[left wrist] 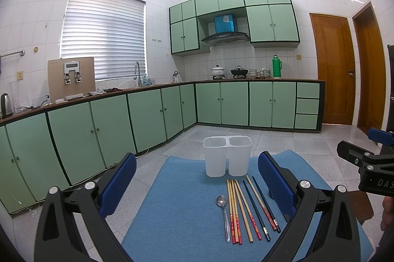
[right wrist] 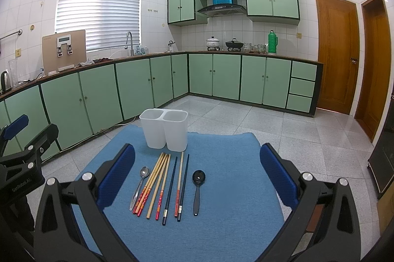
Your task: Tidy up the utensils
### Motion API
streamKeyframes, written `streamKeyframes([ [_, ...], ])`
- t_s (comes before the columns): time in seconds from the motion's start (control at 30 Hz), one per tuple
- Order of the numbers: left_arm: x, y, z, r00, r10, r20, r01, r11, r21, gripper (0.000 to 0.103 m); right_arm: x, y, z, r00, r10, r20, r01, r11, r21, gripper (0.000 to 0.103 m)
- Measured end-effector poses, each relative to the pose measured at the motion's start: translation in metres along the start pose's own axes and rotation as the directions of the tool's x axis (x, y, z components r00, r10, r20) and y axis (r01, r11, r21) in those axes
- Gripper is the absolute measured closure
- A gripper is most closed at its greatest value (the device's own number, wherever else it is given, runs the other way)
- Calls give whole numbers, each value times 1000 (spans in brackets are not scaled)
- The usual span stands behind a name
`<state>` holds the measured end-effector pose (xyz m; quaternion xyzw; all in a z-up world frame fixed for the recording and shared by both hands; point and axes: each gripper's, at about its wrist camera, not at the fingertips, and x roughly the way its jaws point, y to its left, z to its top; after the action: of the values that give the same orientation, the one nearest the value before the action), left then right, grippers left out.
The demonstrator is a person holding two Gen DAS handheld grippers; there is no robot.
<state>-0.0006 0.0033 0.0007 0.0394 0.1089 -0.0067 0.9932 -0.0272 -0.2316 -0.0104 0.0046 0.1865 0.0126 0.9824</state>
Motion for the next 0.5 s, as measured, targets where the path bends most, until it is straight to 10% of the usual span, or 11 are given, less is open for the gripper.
streamKeyframes([
  [0.5,1,0,0,1000,-1,0,1,1000,0,6,3,-4,-1,1000,0,2,0,1000,1,5],
])
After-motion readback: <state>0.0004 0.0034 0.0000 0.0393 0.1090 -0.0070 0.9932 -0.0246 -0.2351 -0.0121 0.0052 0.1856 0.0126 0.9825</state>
